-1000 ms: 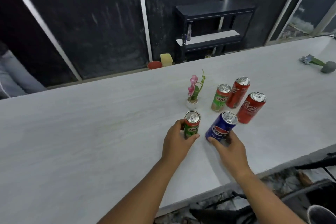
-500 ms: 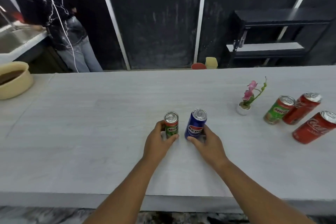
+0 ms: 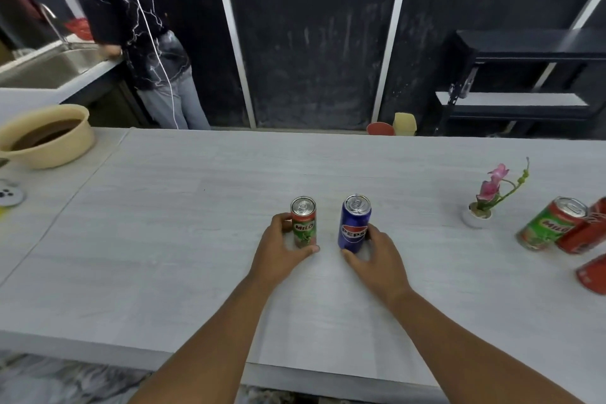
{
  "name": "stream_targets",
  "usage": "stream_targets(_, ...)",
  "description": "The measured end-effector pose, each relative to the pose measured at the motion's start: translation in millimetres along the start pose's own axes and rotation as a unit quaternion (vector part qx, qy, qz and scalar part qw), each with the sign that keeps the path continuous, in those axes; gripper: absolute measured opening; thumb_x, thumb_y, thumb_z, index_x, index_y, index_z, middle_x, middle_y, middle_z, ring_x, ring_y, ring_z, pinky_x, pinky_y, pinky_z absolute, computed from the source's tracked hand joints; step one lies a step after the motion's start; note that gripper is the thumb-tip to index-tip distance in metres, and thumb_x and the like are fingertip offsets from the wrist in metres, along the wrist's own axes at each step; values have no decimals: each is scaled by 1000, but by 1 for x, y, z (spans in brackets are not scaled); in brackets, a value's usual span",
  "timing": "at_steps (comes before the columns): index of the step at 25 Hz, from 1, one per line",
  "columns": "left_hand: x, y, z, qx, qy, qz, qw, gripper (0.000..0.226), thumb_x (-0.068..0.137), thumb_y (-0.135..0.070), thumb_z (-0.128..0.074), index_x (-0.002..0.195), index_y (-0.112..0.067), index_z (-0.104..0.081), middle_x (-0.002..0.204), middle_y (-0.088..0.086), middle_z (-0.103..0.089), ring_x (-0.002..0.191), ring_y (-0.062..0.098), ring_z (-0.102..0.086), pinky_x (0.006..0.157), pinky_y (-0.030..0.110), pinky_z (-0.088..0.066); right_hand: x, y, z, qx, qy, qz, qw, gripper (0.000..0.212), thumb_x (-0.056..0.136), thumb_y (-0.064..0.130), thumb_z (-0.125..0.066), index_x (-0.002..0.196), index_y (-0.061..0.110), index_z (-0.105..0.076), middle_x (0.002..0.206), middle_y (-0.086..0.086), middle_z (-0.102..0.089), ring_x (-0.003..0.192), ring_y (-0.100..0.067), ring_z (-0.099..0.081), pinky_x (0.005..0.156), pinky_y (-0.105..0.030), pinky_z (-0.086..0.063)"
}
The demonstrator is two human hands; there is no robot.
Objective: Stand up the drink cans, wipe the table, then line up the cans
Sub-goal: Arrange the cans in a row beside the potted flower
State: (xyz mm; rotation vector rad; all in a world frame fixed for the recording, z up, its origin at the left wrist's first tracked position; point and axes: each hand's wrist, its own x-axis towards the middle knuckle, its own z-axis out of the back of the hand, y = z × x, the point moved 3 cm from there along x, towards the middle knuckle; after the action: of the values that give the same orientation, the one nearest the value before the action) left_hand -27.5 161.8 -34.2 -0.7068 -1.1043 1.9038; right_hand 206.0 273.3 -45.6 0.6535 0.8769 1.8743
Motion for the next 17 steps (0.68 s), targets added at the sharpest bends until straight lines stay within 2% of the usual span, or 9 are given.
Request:
stream_targets(3,2,5,-5,40,-35,-13,999,83,62,-59,-98,131,-39,-55,129,-20,-62,121,-1,-57,95,18,-45,1,-3,-1,19,-29,-11,999,76,73,53,-89,139,34,-56,125,17,-61,118,-2,-55,97,-22,-46)
stream_targets(8,1,8,-8,89,-61,-55,993,60,75,-53,-92,122,-43,-57,111,-32,-58,112,-3,-50,86,12,-39,3,0,0,-32,-48,25,998,55,79,52,-84,126,34,-64,113,15,-66,110,-7,-55,89,-26,-47)
stream_targets(13,3,11,-11,98,-64,-65,991,58,78,-53,-90,127,-33,-66,110,-25,-59,115,2,-51,86,14,-40,4,-1,-2,-60,-54,39,996,47,82,52,-83,121,31,-67,111,12,-67,112,-10,-54,89,-28,-48)
stream_targets(17,4,13,-12,99,-73,-65,990,59,79,-55,-89,129,-32,-68,113,-17,-65,115,3,-52,87,23,-44,5,0,-8,-109,-57,60,991,48,88,52,-77,124,21,-65,115,7,-67,115,-16,-53,90,-27,-44)
